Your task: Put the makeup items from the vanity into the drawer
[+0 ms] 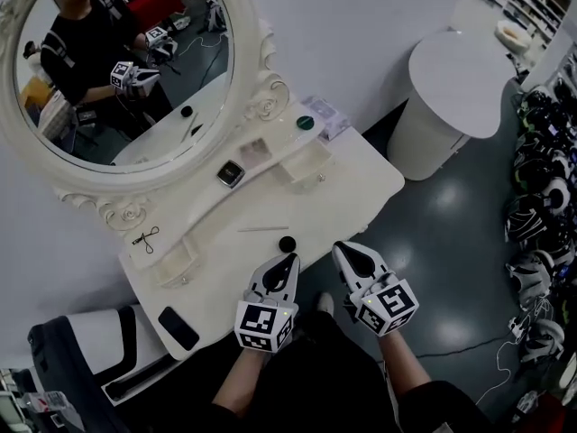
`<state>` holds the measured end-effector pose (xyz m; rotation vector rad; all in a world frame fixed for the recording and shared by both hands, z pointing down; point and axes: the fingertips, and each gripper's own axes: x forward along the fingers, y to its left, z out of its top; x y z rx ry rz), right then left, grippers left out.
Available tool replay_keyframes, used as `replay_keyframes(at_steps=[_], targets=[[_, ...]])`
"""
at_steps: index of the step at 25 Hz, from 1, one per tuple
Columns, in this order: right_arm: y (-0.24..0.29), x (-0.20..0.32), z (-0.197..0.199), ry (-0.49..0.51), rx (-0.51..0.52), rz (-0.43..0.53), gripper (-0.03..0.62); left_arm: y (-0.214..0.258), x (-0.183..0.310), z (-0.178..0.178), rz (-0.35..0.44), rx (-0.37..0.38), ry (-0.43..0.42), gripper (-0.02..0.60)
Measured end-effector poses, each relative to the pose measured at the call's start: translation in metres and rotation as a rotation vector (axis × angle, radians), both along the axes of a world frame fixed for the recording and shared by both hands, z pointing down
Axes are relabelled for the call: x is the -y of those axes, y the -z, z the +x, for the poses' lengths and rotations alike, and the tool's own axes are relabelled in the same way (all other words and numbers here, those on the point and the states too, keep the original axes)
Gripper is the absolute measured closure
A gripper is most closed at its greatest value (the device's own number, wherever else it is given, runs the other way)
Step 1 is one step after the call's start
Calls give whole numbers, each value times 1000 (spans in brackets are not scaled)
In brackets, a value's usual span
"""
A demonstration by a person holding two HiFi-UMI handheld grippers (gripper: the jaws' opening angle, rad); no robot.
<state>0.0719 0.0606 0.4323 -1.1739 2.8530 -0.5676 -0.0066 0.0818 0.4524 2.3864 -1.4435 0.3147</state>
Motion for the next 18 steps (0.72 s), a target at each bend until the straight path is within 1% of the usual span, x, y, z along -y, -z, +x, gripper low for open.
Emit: replay_keyframes(at_steps=[4, 10, 14, 18], targets=[[-6, 15, 1, 29, 16, -15, 571, -6, 12, 0, -16, 7, 31, 566], [-20, 30, -2, 42, 31, -44, 571, -25, 23, -6, -52, 19, 57, 566], [-37, 41, -7, 40, 24, -68, 571, -41, 31, -11, -80, 19, 52, 566], [-44, 49, -13, 24, 23, -86, 571, -53, 38, -15, -101, 18, 27, 566]])
